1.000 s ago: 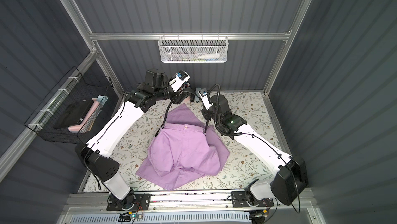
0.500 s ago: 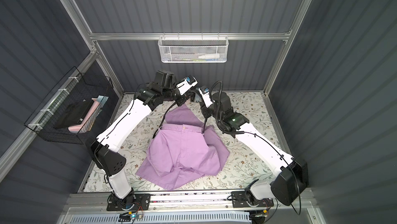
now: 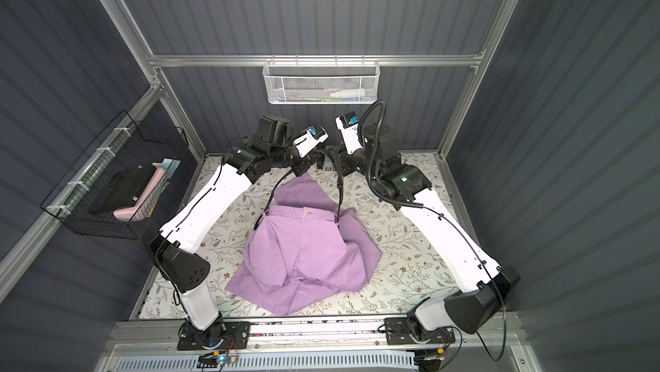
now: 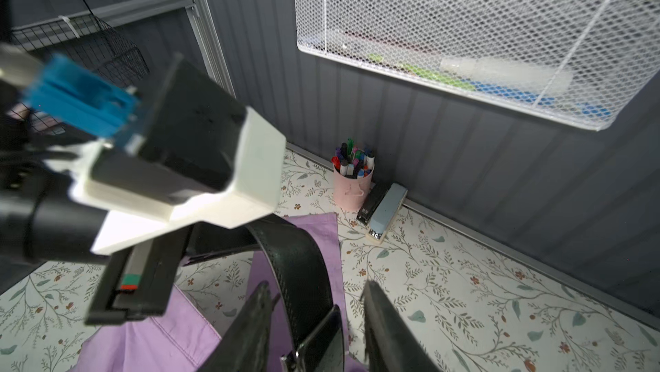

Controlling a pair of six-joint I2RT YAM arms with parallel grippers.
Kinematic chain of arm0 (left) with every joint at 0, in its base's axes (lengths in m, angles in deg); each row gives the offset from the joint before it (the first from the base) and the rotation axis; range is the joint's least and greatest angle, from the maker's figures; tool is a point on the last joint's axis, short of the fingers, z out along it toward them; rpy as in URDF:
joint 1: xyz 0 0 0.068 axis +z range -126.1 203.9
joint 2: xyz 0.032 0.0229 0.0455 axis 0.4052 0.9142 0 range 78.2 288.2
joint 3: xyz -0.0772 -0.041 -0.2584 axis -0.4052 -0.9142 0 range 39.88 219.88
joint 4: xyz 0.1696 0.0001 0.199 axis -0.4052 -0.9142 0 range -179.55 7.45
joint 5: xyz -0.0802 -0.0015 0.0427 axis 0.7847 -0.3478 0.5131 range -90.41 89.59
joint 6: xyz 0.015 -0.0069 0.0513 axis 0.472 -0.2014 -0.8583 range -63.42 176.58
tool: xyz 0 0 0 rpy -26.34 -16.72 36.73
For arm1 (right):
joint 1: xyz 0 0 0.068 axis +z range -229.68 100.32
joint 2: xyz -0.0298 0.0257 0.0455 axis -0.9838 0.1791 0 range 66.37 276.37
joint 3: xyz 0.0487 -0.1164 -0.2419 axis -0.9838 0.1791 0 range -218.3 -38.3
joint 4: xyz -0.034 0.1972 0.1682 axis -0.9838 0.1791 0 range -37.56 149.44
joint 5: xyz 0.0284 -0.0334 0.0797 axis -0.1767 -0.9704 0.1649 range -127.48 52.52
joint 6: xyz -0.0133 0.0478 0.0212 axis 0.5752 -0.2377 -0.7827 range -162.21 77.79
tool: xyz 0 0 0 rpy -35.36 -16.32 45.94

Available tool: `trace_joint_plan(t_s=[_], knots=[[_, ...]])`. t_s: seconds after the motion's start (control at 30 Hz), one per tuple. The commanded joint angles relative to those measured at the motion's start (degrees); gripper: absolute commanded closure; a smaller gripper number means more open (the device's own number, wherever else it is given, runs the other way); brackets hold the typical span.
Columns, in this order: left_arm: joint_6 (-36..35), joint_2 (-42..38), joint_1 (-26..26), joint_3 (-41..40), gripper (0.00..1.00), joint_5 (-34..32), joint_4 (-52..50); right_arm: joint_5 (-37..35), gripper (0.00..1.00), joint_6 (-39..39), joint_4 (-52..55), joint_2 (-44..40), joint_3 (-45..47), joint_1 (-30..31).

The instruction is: Remove the belt from the trousers

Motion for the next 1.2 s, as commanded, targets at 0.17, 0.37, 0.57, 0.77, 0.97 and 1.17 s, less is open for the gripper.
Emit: trace_joint_plan(t_s=[0.17,0.37,0.57,0.77,0.97,1.17], knots=[[2.17,2.55,-1.53,5.55,1.0,-5.98,-4.53,-0.39,0.58,-3.06,8.22,3.24,-2.04,1.21],[2.42,3.09,-2.05,5.88,1.0,-6.79,-4.81,-2.7,0.74,-3.38,8.72,3.94,-3.38,1.34],[2.08,3.27,-2.28,6.0,1.0,-7.72,-5.07,-3.14,0.77,-3.46,10.58,5.07,-4.66,1.37],[2.14,3.27,-2.49,6.11,1.0,-7.82,-5.16,-2.89,0.73,-3.79,11.65,5.92,-4.32,1.32],[2.04,3.18,-2.66,5.93,1.0,-8.31,-5.35,-3.19,0.84,-3.99,11.64,6.06,-4.47,1.33],[2.08,3.1,-2.98,6.27,1.0,-8.58,-5.29,-3.2,0.86,-4.21,11.91,6.45,-3.2,1.31]])
